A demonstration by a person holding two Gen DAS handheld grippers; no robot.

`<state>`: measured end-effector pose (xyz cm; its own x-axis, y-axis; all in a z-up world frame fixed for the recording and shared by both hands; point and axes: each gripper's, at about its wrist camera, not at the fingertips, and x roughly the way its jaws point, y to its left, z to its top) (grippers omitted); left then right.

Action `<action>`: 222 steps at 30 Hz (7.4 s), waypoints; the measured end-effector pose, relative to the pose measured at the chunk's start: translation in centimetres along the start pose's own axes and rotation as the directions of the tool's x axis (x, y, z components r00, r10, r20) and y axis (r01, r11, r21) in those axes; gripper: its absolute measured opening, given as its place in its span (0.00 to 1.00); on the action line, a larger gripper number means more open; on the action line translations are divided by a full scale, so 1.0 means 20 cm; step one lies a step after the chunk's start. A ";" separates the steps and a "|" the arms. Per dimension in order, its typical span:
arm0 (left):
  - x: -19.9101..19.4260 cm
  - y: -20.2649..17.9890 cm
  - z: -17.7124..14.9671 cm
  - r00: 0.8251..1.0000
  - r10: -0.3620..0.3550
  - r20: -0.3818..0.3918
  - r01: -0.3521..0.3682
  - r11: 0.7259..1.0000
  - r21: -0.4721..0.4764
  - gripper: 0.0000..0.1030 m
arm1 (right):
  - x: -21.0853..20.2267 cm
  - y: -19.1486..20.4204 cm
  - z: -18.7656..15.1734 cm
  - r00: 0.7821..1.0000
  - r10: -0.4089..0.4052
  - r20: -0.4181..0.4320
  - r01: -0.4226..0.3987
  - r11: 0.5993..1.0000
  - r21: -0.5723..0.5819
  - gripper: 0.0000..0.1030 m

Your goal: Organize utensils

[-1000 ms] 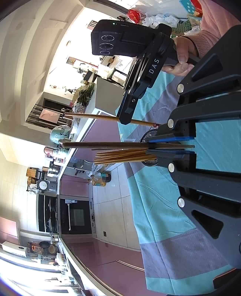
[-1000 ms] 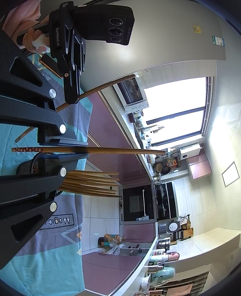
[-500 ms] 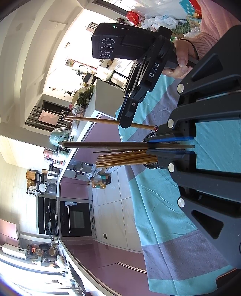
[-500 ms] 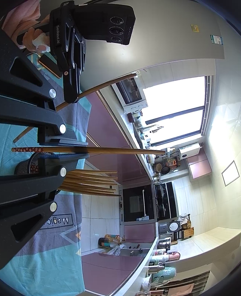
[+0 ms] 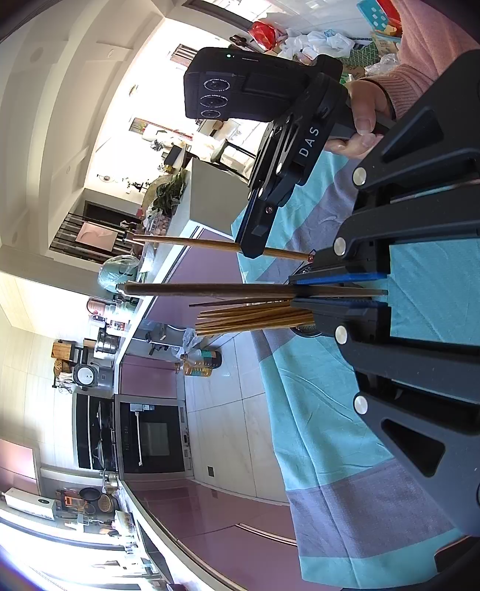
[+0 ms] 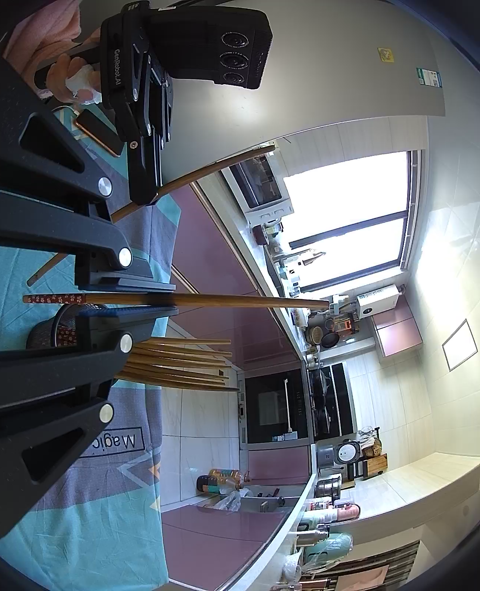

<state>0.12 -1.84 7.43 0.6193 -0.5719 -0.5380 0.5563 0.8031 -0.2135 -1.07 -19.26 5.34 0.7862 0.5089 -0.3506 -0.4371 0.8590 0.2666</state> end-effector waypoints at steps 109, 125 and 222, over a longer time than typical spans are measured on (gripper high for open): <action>0.30 -0.08 0.11 0.996 0.045 -0.082 -0.041 0.998 0.051 0.07 | 0.17 -0.13 -0.01 0.997 -0.067 -0.030 0.069 0.995 0.069 0.06; 0.40 -0.01 0.17 0.995 0.045 -0.085 -0.042 0.998 0.038 0.07 | 0.26 -0.15 -0.08 0.994 -0.071 -0.081 0.077 0.994 0.080 0.06; -0.29 0.19 -0.56 0.729 0.603 0.323 -0.579 0.795 -0.179 0.95 | -0.08 0.25 -0.43 0.900 -0.391 0.192 0.411 0.909 -0.072 0.94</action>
<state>-7.59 6.31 0.51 0.9661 0.0137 -0.2577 -0.0154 0.9999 -0.0046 -8.19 -15.35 -0.43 0.9624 0.1109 -0.2479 -0.1058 0.9938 0.0340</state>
